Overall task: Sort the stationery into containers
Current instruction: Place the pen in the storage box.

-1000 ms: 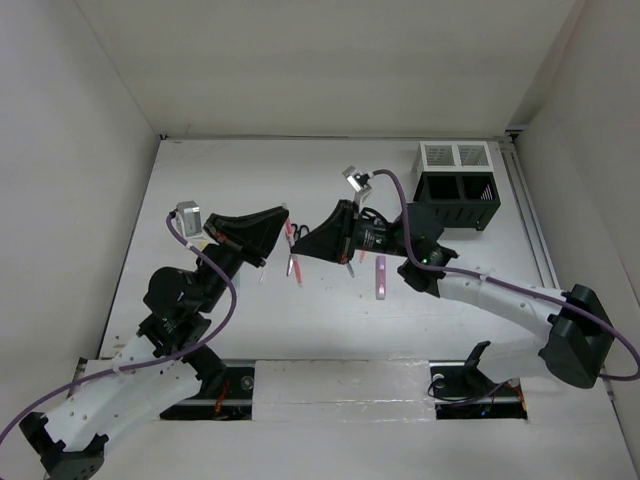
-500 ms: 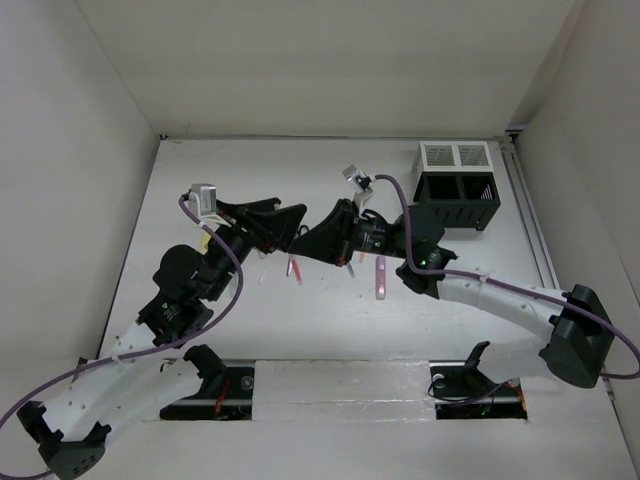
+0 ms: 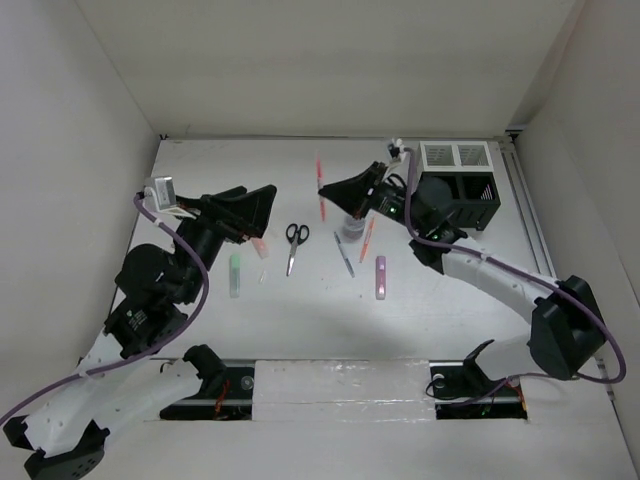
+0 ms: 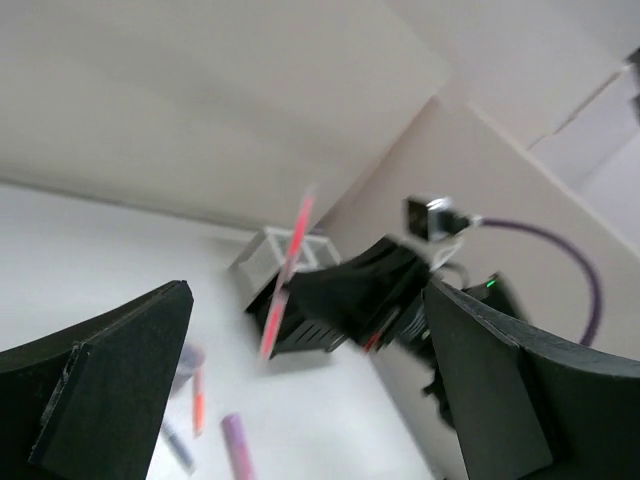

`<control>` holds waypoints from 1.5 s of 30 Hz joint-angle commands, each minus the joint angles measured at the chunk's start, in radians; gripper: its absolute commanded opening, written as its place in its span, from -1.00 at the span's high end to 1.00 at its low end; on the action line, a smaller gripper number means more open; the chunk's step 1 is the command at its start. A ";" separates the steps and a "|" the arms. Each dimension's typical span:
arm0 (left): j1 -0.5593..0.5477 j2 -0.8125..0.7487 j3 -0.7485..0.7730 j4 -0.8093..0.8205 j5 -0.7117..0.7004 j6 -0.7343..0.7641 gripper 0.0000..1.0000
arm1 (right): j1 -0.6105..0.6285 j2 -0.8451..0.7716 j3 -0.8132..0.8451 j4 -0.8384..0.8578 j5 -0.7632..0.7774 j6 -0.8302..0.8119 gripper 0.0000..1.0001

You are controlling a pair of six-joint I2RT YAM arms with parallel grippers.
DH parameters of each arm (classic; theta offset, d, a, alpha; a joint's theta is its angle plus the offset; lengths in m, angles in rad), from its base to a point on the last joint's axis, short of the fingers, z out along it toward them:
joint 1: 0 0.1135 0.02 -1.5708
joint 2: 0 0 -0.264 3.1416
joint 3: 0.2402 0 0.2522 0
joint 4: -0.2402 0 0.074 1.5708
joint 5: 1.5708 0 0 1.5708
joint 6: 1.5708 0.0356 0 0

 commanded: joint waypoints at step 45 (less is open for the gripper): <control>-0.007 -0.097 -0.043 -0.441 -0.035 0.078 -1.00 | -0.892 0.483 0.360 -0.029 0.050 -0.494 1.00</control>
